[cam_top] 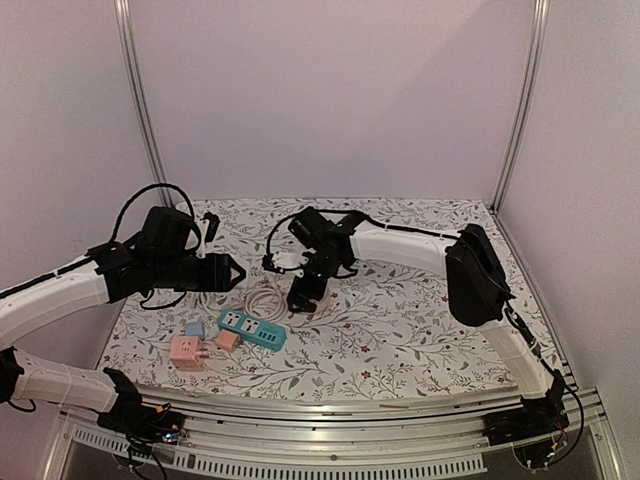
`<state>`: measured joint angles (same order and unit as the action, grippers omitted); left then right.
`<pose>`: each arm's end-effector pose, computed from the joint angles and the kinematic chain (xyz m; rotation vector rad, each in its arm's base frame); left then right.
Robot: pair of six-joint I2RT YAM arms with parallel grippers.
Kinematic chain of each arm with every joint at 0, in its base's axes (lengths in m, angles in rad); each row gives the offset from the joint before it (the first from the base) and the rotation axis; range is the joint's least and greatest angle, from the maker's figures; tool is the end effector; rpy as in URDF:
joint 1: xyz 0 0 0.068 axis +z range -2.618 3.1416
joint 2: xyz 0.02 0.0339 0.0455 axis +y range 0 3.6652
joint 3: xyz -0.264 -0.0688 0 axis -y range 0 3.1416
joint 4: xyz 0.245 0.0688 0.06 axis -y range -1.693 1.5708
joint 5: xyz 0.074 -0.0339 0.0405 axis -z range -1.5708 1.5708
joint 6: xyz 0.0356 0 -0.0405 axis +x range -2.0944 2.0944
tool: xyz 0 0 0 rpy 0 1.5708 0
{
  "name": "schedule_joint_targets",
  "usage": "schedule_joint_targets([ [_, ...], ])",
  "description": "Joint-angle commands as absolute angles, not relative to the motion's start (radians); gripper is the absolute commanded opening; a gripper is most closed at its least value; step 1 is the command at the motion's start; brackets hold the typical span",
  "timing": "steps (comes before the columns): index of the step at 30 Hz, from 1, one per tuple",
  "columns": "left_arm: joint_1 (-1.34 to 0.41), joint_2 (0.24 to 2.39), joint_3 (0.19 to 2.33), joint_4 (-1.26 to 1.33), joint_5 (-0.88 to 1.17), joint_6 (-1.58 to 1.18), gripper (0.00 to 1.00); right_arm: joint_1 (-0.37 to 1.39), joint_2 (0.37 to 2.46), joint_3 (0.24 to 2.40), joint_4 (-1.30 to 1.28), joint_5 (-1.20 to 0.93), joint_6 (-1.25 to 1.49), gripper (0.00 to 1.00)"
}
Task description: Insert the plug
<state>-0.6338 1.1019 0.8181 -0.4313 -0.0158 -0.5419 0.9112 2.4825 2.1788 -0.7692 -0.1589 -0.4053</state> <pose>0.1901 -0.1390 0.2661 0.0998 2.3555 -0.5807 0.3219 0.4243 0.1633 -1.6786 2.0823 0.3763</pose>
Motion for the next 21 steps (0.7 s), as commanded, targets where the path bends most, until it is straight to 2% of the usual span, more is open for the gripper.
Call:
schedule_joint_targets([
  [1, -0.62, 1.103, 0.811, -0.407, -0.025, -0.526, 0.0, 0.947, 2.476, 2.177, -0.727, -0.121, -0.414, 0.98],
  [12, -0.62, 1.096, 0.805, -0.406, -0.033, -0.527, 0.0, 0.949, 2.565, 2.249, -0.536, -0.014, -0.296, 0.81],
  [17, -0.62, 1.084, 0.803, -0.414, -0.043, -0.529, 0.0, 0.948, 2.615, 2.287, -0.539, -0.03, -0.226, 0.78],
  [21, -0.619, 1.068, 0.794, -0.415, -0.048, -0.532, 0.0, 0.954, 2.656, 2.327, -0.572, -0.007, -0.183, 0.7],
])
